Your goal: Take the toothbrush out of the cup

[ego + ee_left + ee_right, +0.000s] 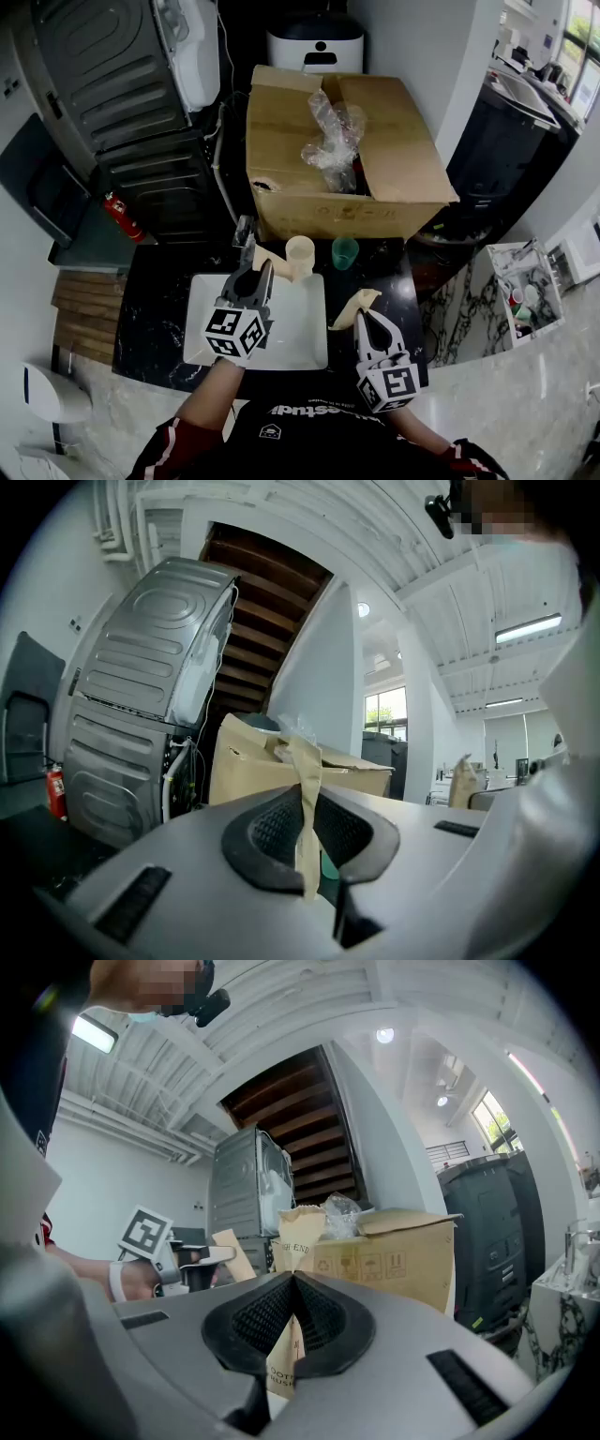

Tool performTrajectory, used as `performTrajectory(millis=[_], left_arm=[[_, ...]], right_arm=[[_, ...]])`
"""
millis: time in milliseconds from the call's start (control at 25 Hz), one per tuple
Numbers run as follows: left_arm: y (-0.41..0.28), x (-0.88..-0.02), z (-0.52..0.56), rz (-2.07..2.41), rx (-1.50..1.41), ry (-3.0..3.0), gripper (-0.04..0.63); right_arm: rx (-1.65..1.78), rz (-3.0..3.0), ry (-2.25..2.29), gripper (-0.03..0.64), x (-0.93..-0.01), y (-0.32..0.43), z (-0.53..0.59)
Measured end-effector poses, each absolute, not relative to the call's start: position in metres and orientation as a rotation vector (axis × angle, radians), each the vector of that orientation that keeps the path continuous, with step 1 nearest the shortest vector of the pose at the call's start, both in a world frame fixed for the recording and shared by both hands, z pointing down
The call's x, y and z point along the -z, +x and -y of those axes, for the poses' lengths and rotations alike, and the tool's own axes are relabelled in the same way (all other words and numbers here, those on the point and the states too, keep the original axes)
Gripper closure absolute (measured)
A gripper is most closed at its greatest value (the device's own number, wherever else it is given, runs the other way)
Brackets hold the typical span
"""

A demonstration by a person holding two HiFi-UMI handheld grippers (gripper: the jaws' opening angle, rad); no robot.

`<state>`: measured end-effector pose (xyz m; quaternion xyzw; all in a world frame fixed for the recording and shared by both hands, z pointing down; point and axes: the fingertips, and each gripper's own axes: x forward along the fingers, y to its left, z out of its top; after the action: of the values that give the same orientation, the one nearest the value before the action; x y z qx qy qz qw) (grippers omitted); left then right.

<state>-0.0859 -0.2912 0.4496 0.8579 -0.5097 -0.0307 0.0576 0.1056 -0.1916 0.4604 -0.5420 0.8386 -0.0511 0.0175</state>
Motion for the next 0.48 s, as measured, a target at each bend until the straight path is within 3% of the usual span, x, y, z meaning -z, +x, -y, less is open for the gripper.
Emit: performTrajectory(millis=[480], left_arm=[[-0.115, -0.485, 0.205, 1.513, 0.136, 2.537, 0.560]], right_arm=[[0.125, -2.615, -1.708, 0.580, -0.463, 0.107, 0.192]])
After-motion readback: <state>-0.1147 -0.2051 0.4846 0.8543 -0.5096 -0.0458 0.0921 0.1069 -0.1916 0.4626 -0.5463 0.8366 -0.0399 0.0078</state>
